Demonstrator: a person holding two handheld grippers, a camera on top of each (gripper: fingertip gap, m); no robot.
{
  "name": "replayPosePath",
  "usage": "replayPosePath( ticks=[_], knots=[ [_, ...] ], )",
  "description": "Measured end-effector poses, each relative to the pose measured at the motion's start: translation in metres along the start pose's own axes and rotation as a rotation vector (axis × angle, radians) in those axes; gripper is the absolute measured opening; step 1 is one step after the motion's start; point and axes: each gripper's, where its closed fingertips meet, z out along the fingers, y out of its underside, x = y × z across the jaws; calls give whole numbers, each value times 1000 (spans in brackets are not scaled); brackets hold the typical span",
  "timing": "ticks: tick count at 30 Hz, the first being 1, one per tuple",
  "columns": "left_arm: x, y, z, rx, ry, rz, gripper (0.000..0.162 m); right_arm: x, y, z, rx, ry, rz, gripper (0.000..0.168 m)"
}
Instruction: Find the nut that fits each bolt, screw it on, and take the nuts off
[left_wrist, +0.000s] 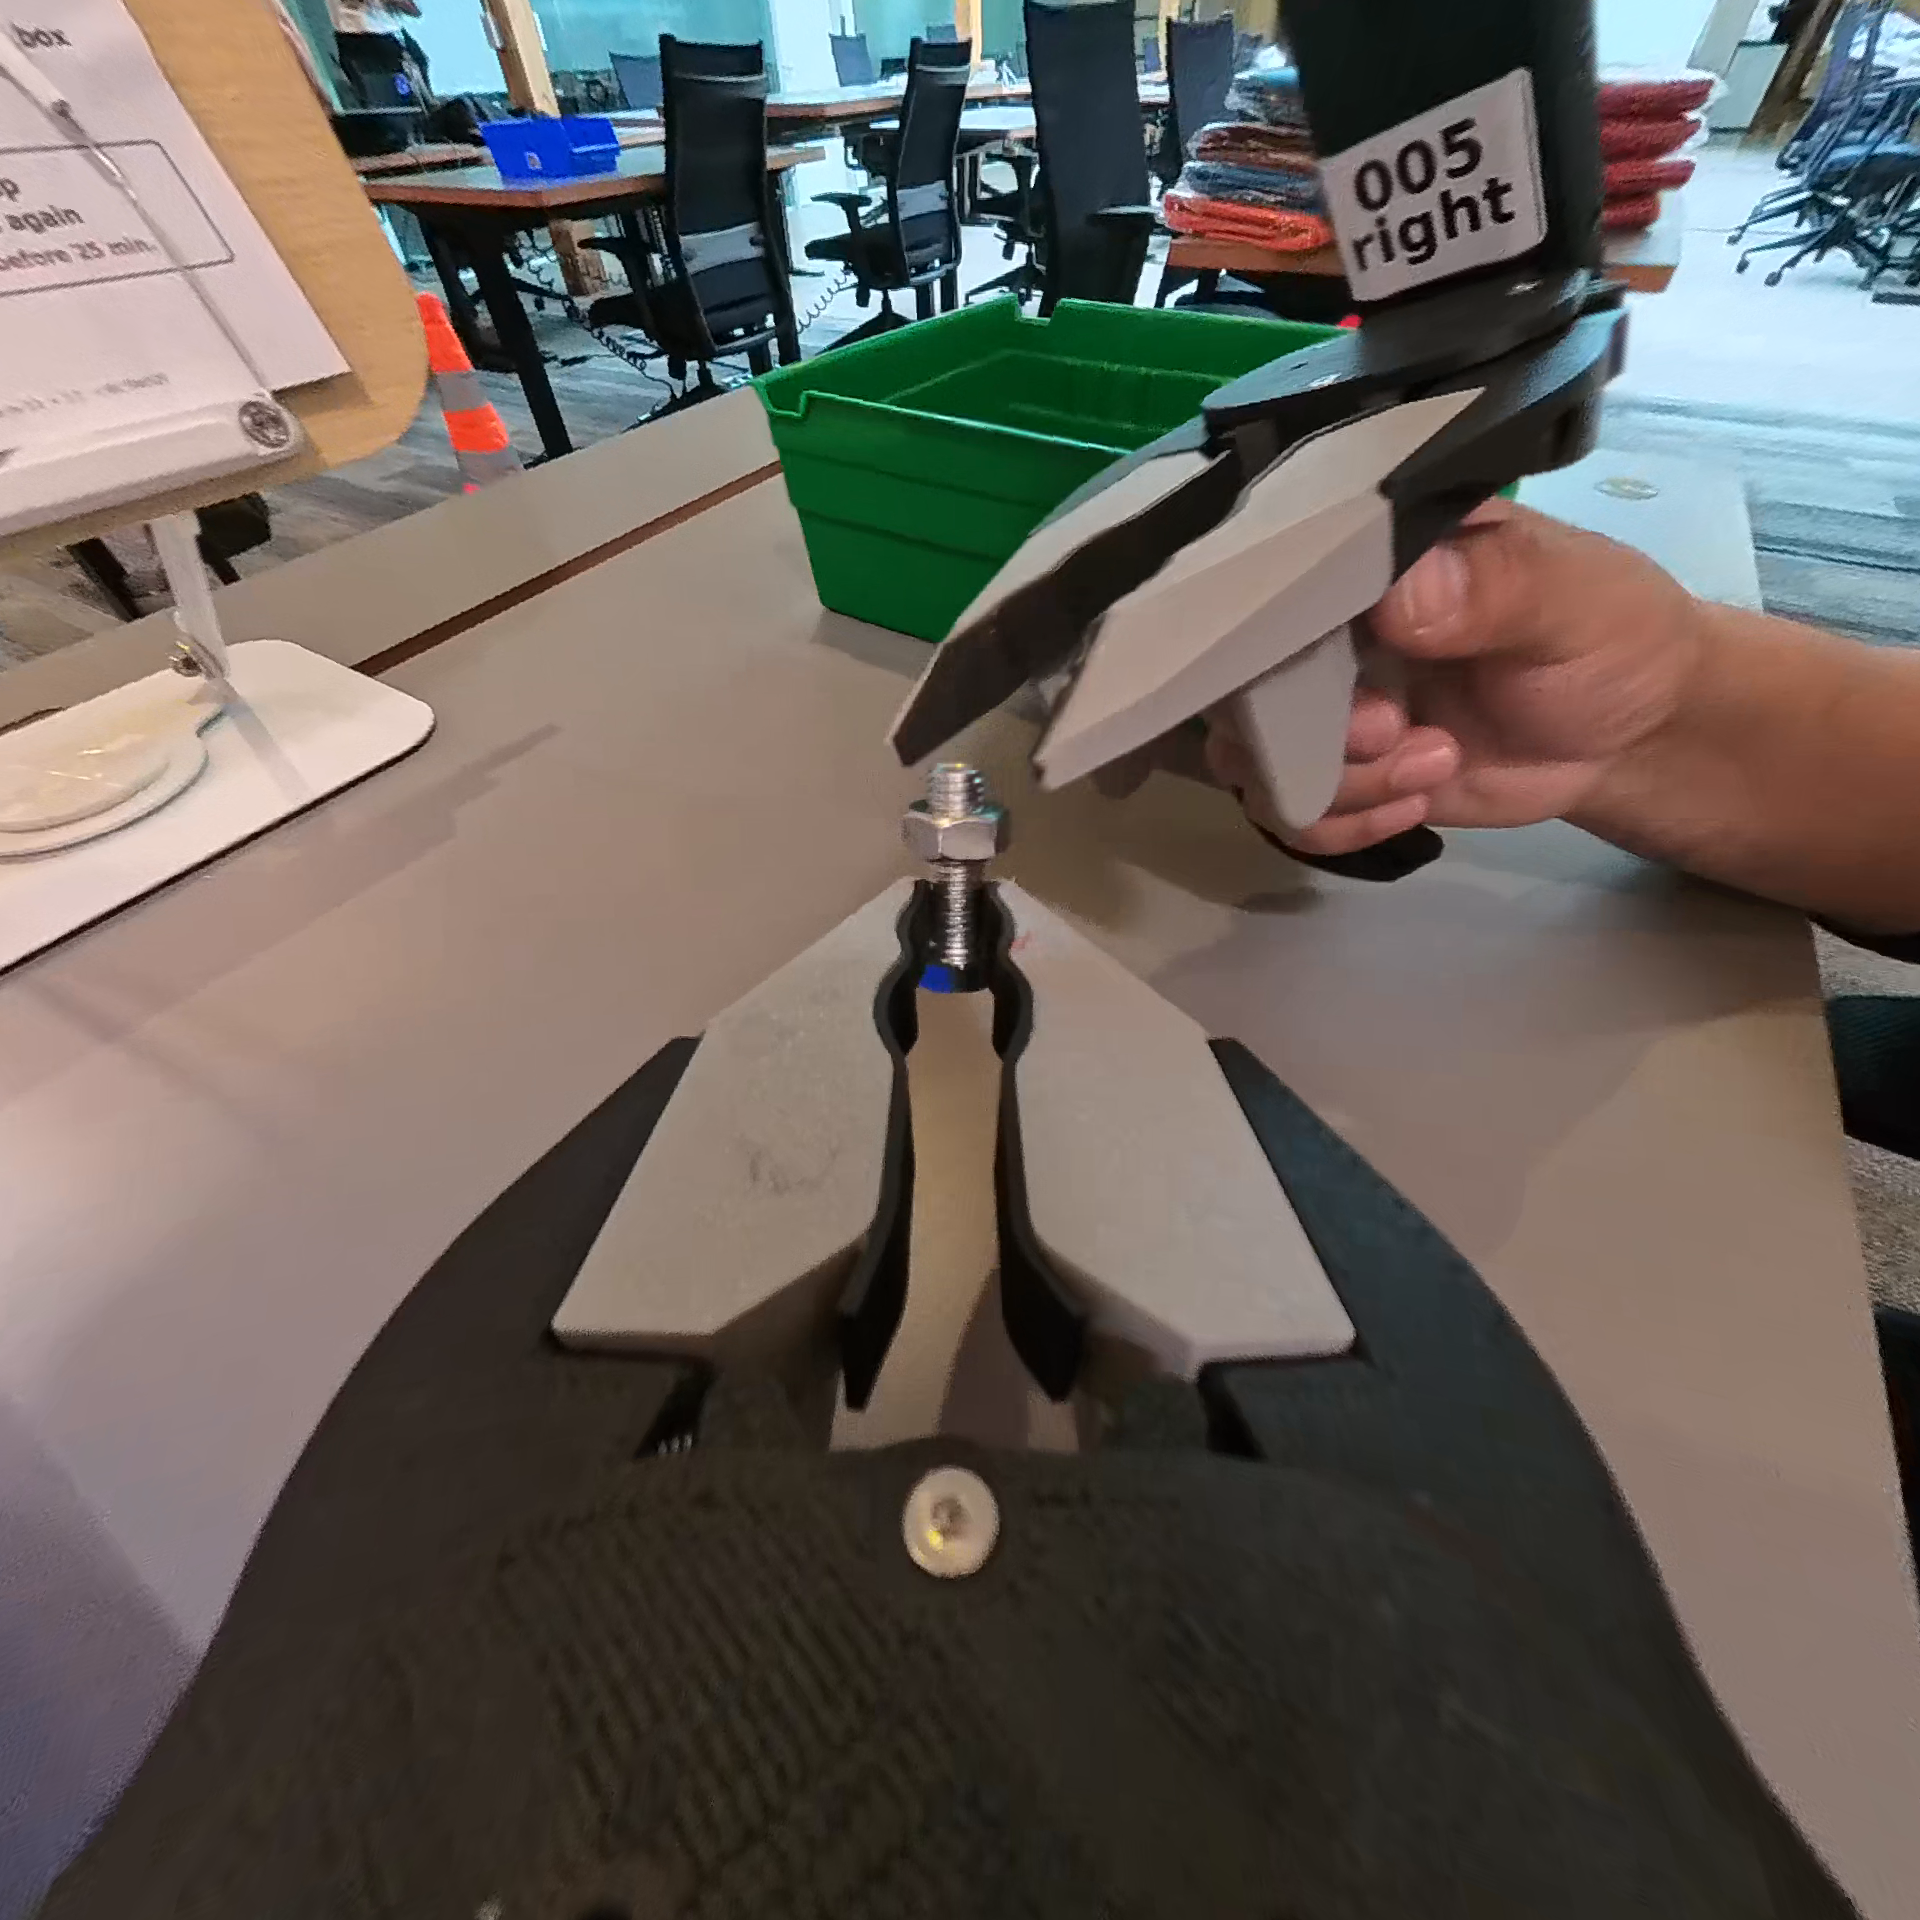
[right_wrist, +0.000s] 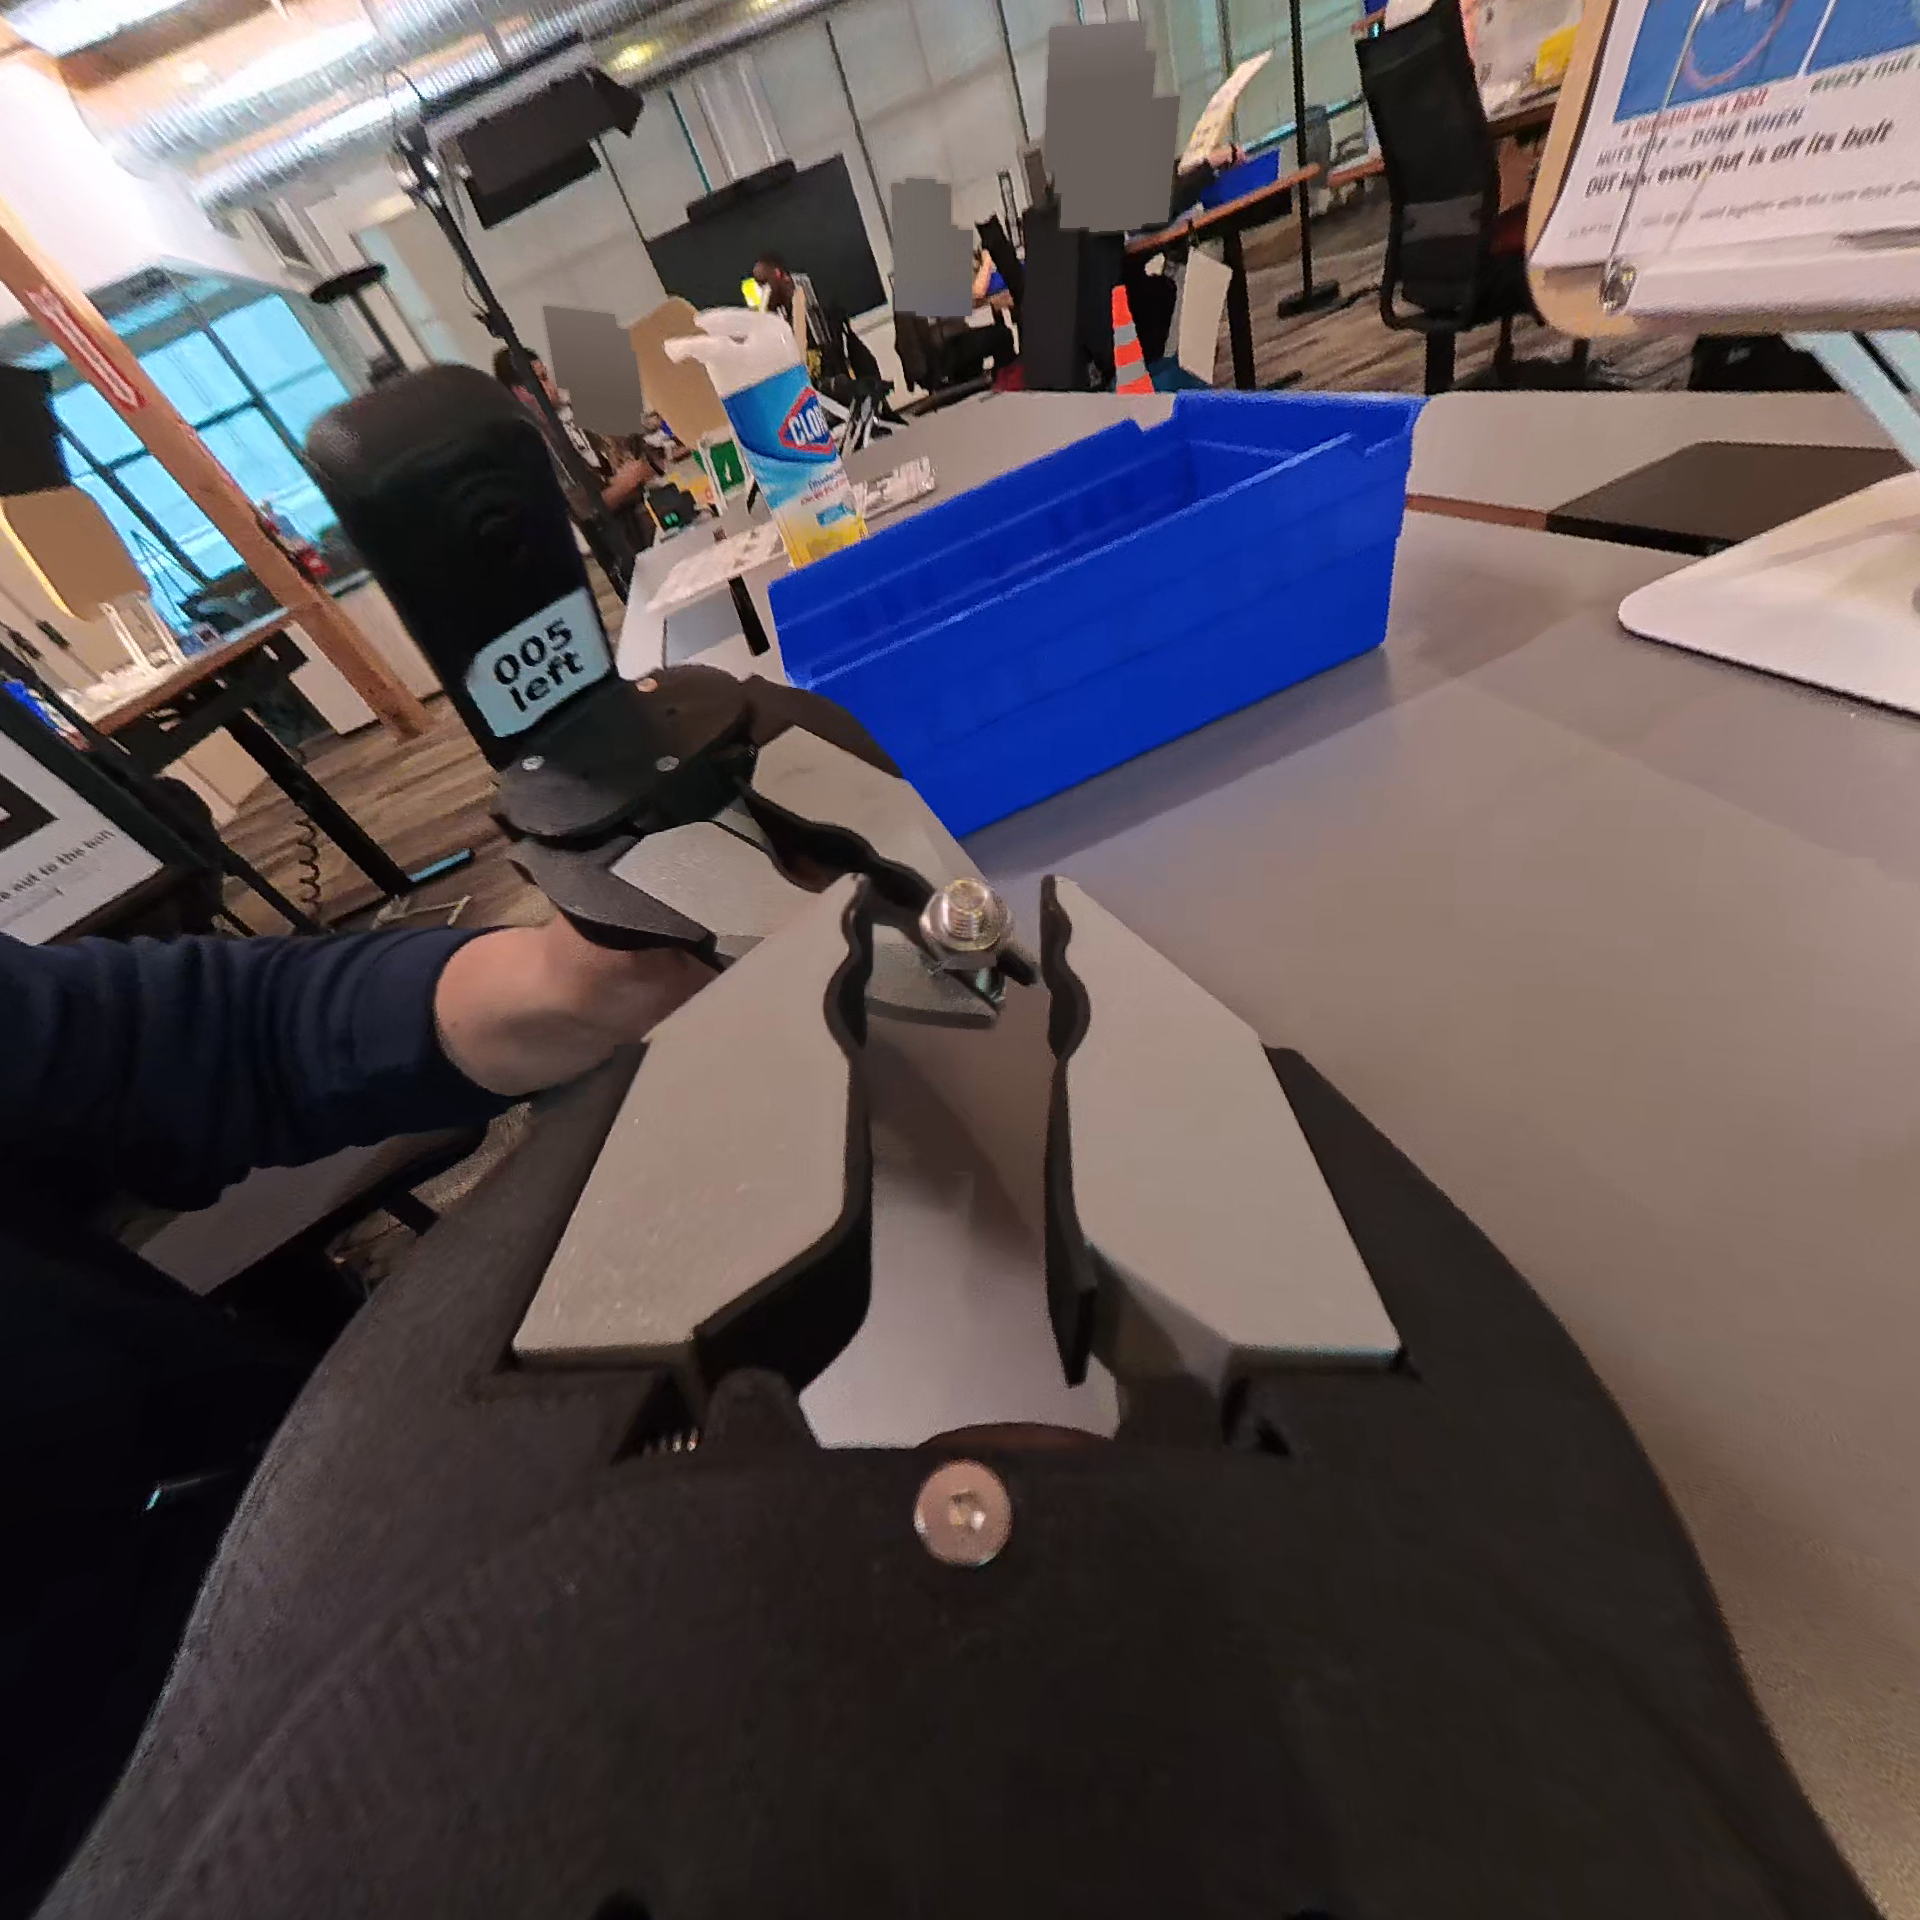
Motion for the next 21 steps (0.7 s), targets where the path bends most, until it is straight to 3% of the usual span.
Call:
replayPosePath(
  ticks=[9, 11, 16, 21],
  knots=[
    [-2, -9, -5, 37, -26, 23, 7, 8, 7, 2, -49, 78, -74, 29],
    [-4, -12, -8, 61, -15, -1, 6, 17, 3, -4, -24, 123, -60, 13],
    [-7, -15, -10, 78, -28, -19, 6, -9, -6, 0, 40, -20, -47, 22],
    [-2, -14, -6, 74, -10, -12, 6, -17, -7, 8, 57, -15, -85, 41]
  ],
)
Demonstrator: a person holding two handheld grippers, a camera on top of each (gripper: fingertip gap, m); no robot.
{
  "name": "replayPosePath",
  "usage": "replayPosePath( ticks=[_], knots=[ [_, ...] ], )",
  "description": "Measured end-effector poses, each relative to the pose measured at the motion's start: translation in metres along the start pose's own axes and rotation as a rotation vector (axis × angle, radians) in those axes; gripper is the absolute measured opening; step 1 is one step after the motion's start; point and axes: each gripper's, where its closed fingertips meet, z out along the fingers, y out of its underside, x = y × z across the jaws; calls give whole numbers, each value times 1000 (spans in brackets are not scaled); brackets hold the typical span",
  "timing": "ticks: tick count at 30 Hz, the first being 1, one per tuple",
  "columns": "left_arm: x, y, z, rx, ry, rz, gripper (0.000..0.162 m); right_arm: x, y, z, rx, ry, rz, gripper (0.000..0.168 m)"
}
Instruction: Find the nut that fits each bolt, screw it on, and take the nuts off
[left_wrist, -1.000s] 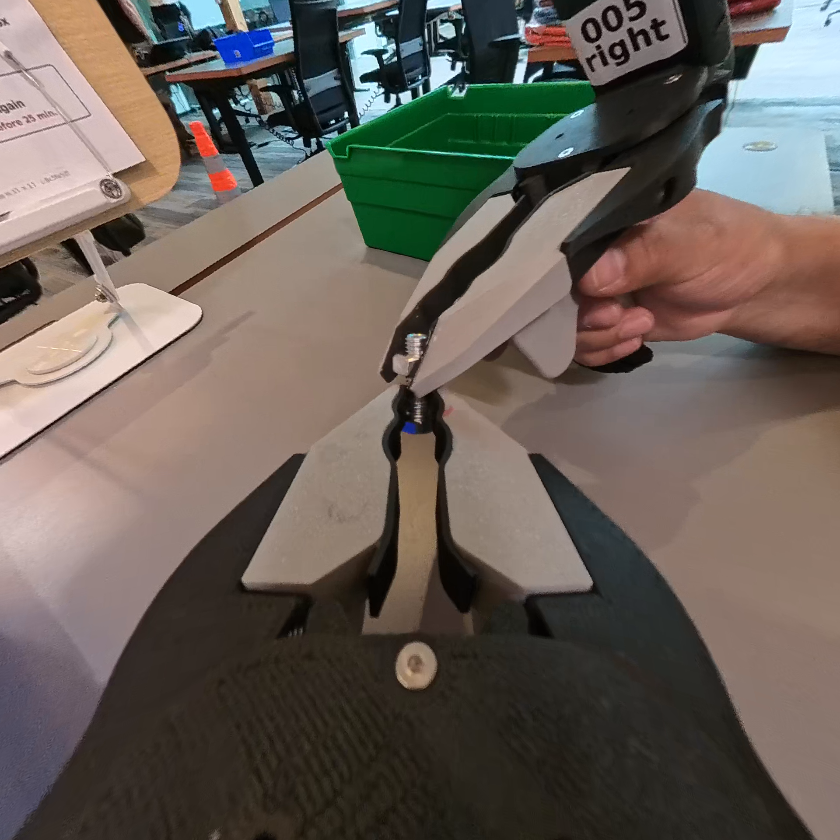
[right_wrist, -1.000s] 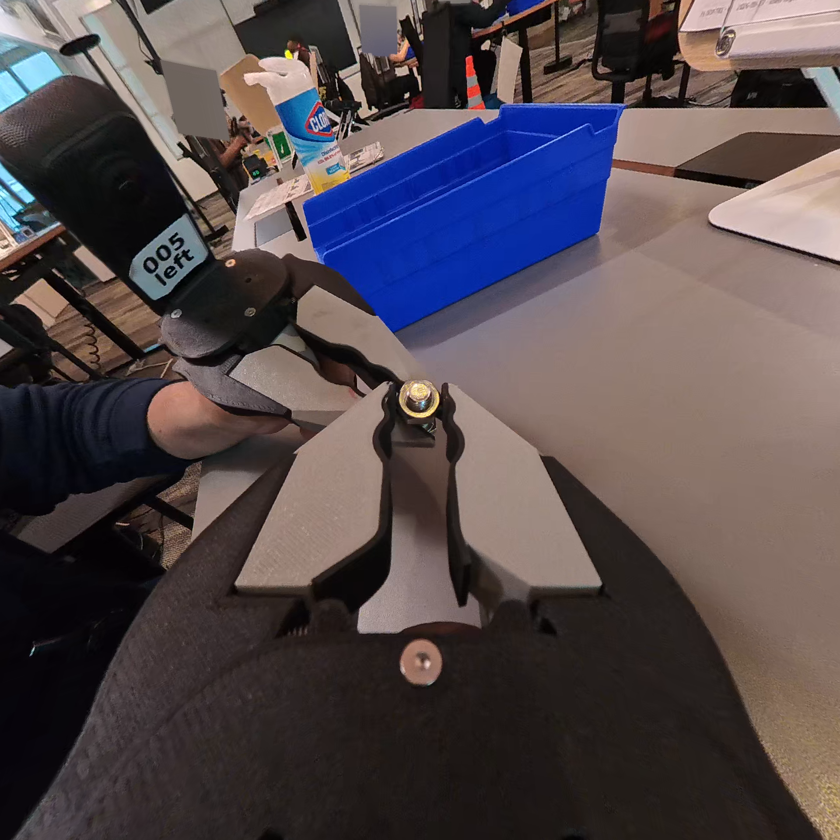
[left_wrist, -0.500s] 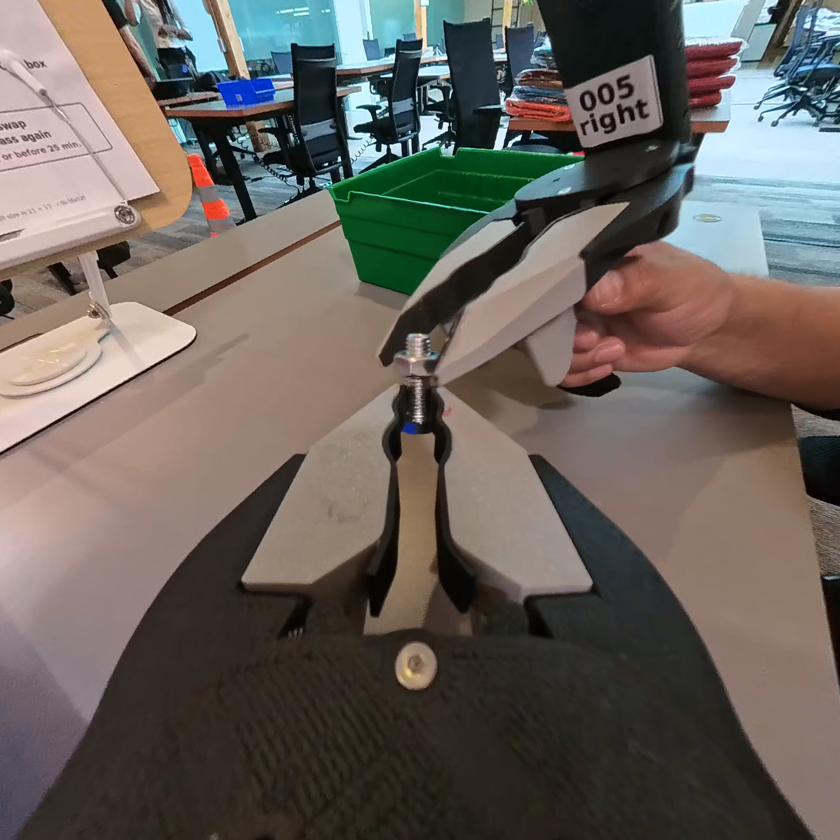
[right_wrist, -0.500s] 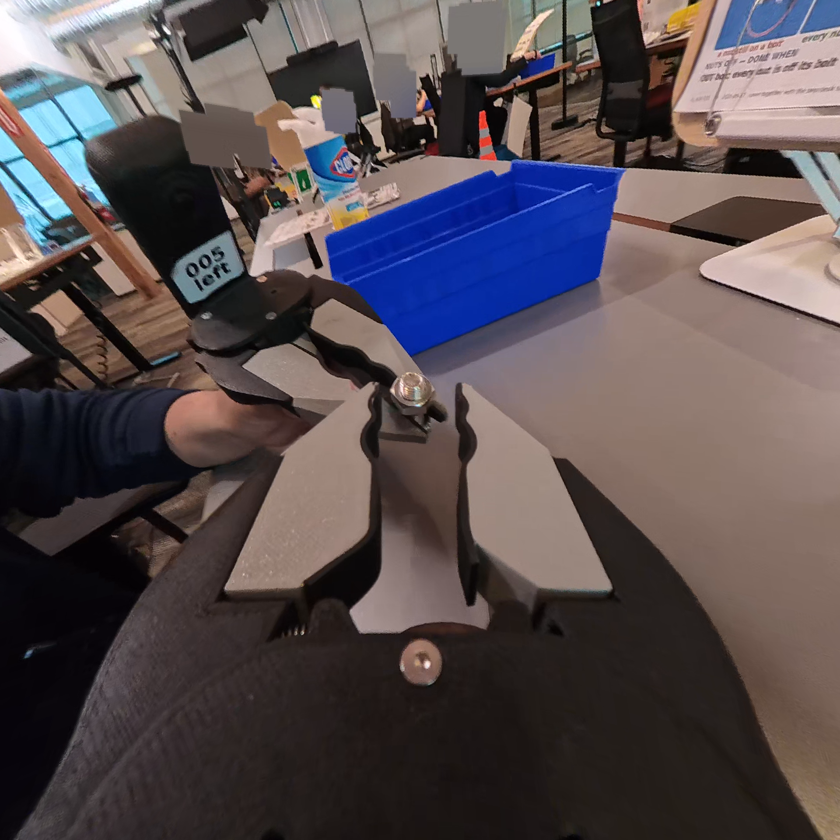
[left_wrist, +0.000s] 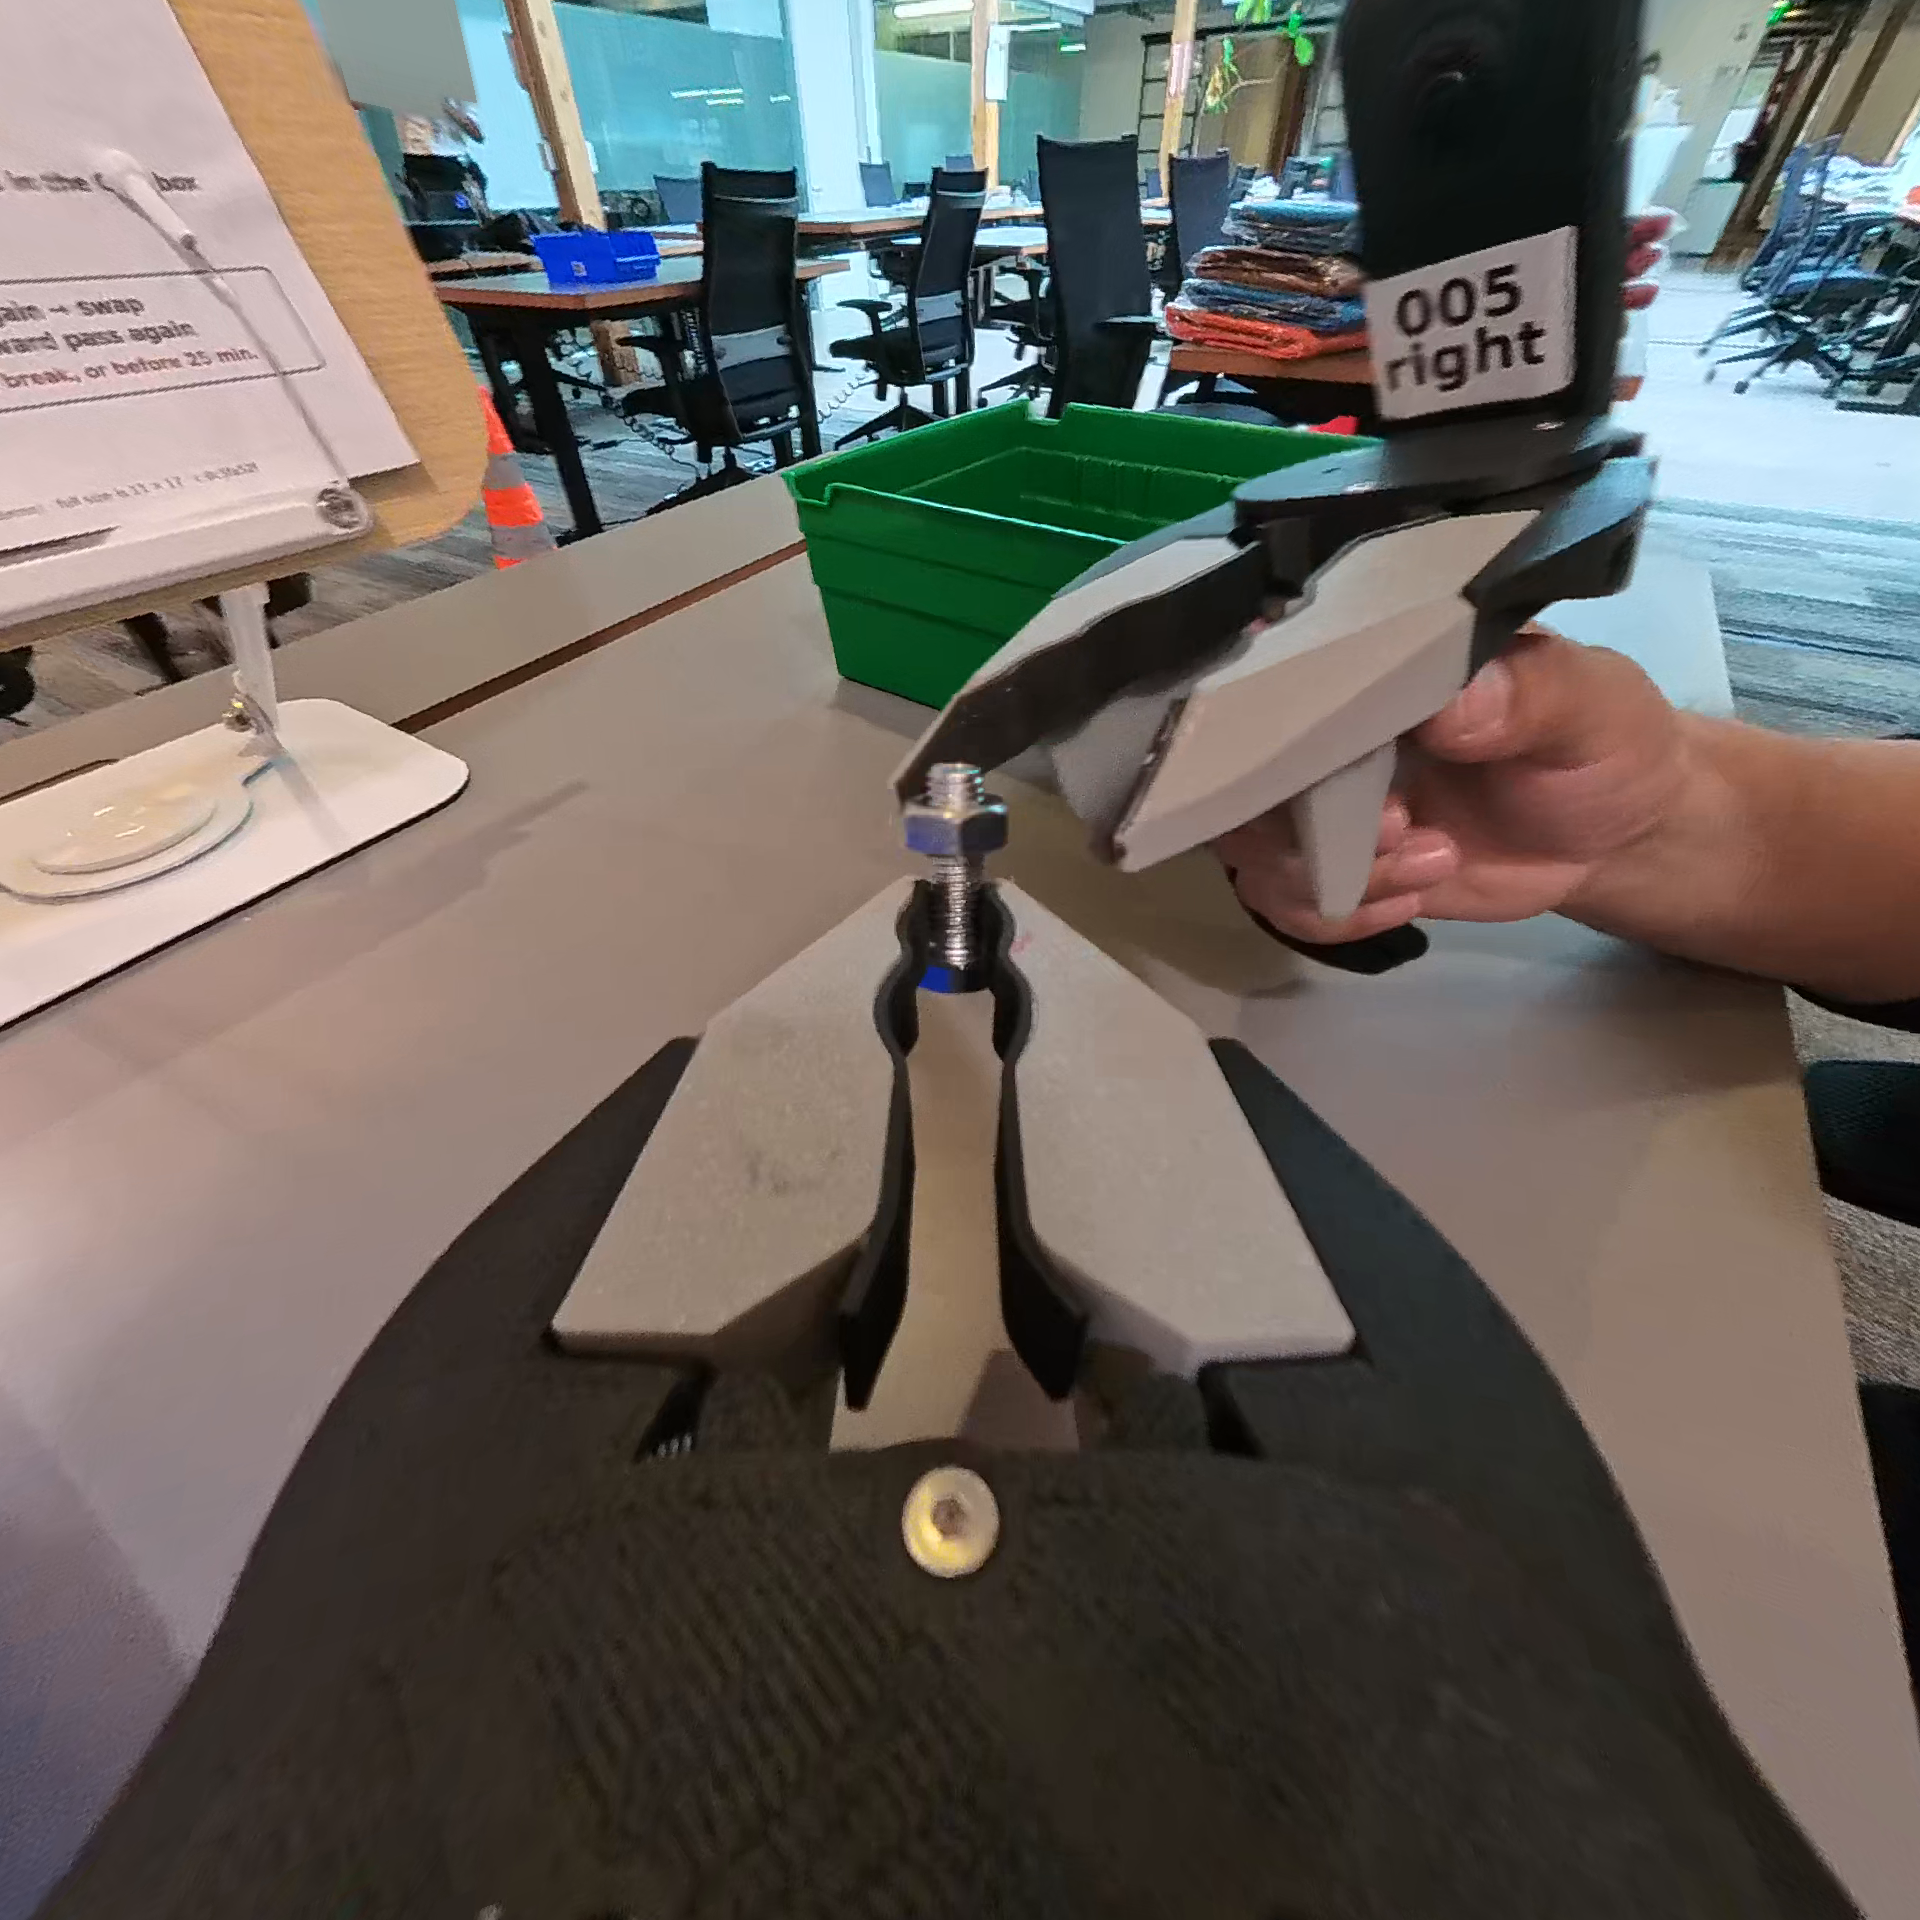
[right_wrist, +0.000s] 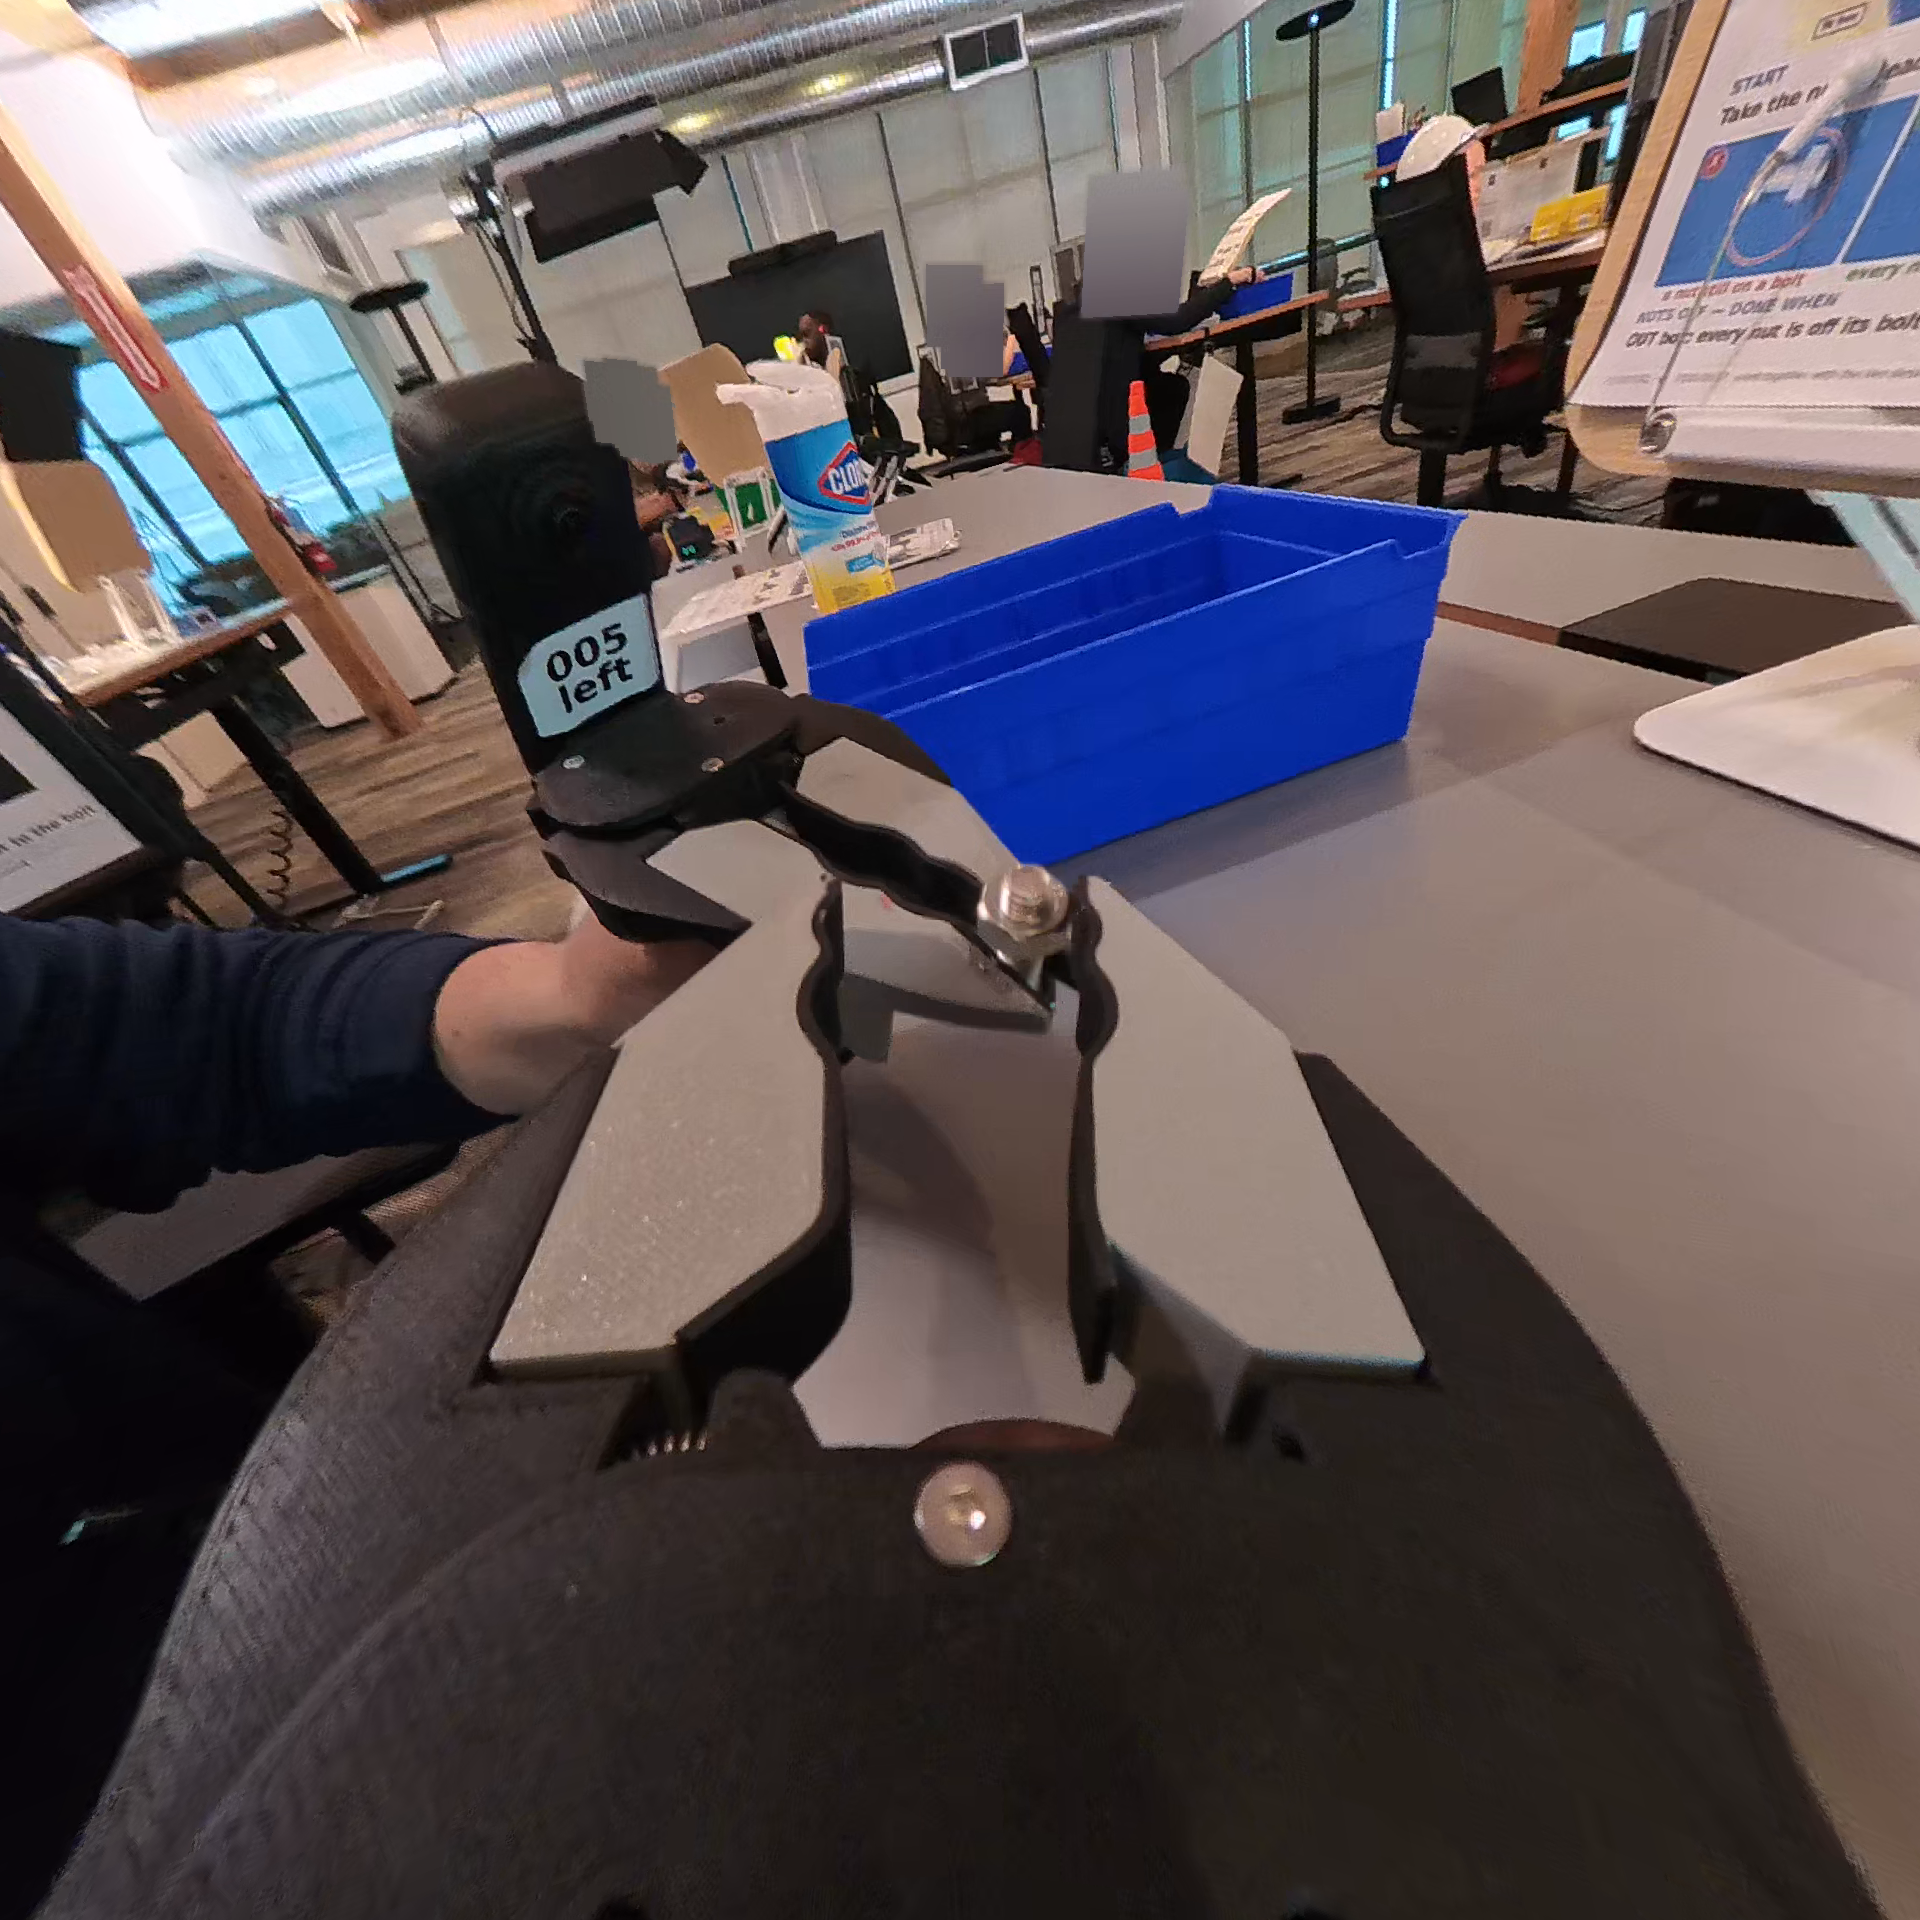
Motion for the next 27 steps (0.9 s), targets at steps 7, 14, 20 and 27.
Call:
replayPosePath(
  ticks=[7, 14, 20, 27],
  knots=[
    [-1, -6, -2, 32, -14, 9, 6, 6, -3, -2, 36, -8, 65, 40],
    [9, -6, 1, 42, 58, -14, 6, -6, -6, 3, 71, -87, 122, 42],
    [1, -10, -2, 50, 5, 3, 7, 3, -12, -6, 99, -52, 123, 35],
    [13, -4, 3, 23, 58, 16, 7, -8, -4, 4, 59, -92, 111, 43]
  ],
)
